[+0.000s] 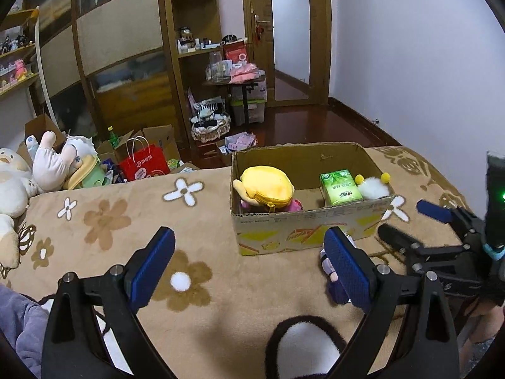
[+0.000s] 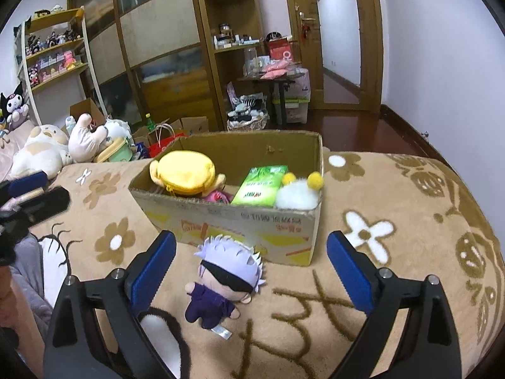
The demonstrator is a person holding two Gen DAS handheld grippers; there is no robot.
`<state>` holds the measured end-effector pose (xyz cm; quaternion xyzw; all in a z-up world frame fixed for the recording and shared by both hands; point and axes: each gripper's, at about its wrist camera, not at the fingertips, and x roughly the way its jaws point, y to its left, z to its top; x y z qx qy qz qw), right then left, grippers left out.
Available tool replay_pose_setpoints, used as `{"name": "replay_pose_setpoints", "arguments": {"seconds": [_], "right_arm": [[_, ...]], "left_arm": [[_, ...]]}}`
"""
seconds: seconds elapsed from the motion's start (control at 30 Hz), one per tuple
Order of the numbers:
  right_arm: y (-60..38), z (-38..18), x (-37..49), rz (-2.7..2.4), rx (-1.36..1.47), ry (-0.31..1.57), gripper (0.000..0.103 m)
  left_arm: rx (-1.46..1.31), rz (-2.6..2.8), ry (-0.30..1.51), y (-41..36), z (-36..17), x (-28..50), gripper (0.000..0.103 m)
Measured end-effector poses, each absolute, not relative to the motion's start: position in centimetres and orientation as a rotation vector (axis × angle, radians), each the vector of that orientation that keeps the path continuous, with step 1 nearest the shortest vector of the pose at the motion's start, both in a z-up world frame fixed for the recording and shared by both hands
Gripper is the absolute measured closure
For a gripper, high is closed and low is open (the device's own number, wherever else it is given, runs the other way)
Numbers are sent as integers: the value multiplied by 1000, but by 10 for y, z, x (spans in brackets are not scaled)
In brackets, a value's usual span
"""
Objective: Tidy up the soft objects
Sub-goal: 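Lower the right gripper to the white-haired doll and close on it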
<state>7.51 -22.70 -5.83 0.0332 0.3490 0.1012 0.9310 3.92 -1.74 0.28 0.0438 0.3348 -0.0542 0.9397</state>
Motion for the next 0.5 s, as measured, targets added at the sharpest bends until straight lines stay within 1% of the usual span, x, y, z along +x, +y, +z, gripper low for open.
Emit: {"name": "replay_pose_setpoints", "arguments": {"seconds": [0.5], "right_arm": [[-218,-104,99,242,77,828,2]], "left_arm": [[77,-140,724,-24,-15,60,8]]}}
